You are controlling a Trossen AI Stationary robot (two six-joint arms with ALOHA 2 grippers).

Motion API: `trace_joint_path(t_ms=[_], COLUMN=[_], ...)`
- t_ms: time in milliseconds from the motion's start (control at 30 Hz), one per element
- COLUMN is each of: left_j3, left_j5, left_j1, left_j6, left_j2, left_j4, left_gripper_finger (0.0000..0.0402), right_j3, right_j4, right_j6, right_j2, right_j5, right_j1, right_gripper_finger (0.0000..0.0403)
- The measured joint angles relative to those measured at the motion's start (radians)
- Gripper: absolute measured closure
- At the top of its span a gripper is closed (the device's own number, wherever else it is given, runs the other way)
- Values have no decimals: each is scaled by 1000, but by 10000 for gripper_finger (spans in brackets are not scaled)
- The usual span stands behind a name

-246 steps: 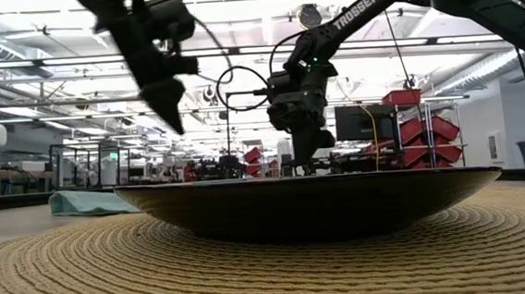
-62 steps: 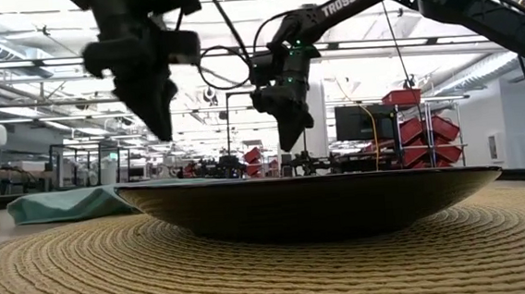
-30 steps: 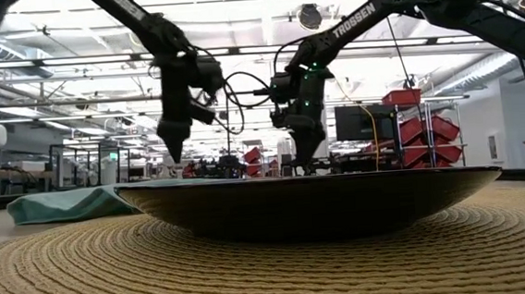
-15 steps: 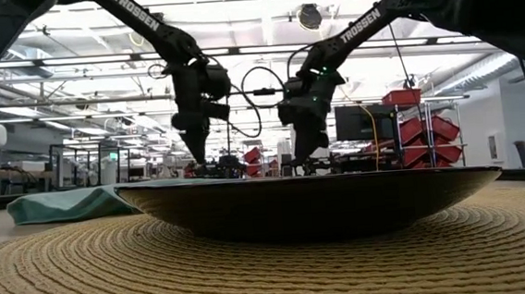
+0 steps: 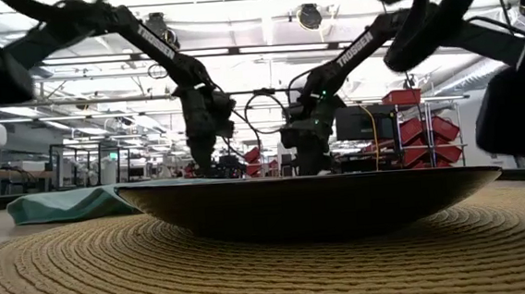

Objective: Set table place
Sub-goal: Fold the blue napkin

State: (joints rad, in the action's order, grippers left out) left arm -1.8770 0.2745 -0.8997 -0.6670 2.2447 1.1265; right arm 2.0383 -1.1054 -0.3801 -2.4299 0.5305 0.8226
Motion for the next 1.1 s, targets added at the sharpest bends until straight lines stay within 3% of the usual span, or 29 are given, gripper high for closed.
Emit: trace_joint_path(t_ms=[400,1100], left_j3=[-58,-45], left_j5=[-52,14], left_j1=[-20,-8], left_j6=[-21,-1], left_j2=[57,74], left_j4=[-11,49], left_gripper_finger=[273,273], right_j3=[46,48], right_j4=[55,90], right_j6=[29,79], right_j2=[-10,-44], right_j5=[-7,-1], right_j1=[0,-12], right_gripper_finger=[245,245])
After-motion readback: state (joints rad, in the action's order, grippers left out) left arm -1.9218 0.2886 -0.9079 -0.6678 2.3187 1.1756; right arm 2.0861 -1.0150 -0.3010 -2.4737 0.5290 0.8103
